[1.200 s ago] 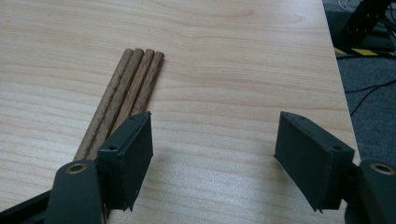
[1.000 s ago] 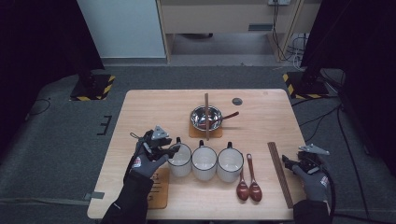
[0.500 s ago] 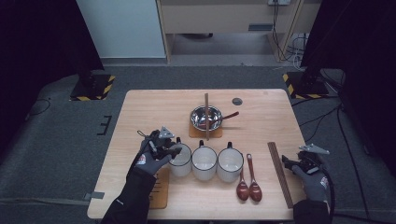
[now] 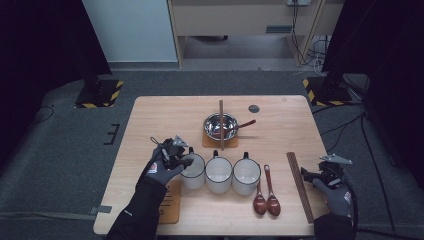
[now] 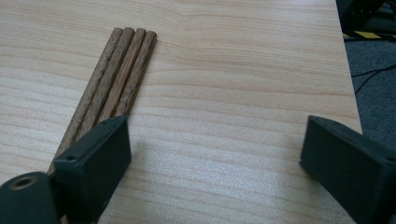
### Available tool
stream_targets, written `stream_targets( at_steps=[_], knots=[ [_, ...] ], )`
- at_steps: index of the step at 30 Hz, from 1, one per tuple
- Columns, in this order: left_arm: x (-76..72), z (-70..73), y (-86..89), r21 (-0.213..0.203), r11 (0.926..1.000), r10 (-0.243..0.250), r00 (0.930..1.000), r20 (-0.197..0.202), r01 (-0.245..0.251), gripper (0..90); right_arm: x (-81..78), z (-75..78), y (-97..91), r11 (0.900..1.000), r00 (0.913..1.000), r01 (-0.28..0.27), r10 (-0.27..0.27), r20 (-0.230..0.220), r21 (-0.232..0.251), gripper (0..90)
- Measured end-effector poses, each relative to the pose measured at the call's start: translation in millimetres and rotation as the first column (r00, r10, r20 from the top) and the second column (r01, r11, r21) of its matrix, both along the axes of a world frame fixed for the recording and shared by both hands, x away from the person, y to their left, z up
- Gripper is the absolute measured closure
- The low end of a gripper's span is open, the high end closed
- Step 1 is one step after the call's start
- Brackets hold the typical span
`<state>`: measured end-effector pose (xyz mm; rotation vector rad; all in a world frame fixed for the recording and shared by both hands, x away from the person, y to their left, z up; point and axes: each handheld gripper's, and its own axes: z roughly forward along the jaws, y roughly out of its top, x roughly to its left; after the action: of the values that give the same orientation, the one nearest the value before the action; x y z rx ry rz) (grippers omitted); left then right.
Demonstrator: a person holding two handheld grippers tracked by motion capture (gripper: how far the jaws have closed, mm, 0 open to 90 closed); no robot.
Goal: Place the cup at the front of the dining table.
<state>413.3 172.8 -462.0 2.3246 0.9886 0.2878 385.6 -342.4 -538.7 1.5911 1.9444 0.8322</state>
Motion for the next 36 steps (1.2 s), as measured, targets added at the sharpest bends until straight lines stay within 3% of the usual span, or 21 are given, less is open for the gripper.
stream_targets(
  at_steps=[6, 11, 24, 36],
  knots=[
    [-0.1, -0.4, 1.0, 0.002, 1.0, 0.001, 1.0, -0.001, -0.001, 74.0, 0.2, -0.1, -0.1, 1.0, 1.0, 0.003, -0.003, -0.002, 0.0, 5.9],
    [0.0, -0.3, 6.8, -0.003, 0.9993, 0.037, 0.9993, -0.003, -0.037, 79.4, 0.9, -0.3, -0.4, 0.9999, 0.9999, 0.011, -0.011, -0.009, -0.003, 3.4],
    [-2.1, 0.6, 5.2, 0.008, 0.9978, 0.066, 0.9978, -0.005, -0.066, 79.7, 1.2, -0.5, -0.6, 0.9999, 0.9998, 0.016, -0.016, -0.011, -0.005, 2.5],
    [-7.8, 4.9, 13.2, -0.005, 0.9932, 0.116, 0.9928, 0.03, -0.116, 80.5, 1.3, -0.5, -0.5, 0.9999, 0.9998, 0.016, -0.016, -0.011, -0.004, 2.5]
  ],
)
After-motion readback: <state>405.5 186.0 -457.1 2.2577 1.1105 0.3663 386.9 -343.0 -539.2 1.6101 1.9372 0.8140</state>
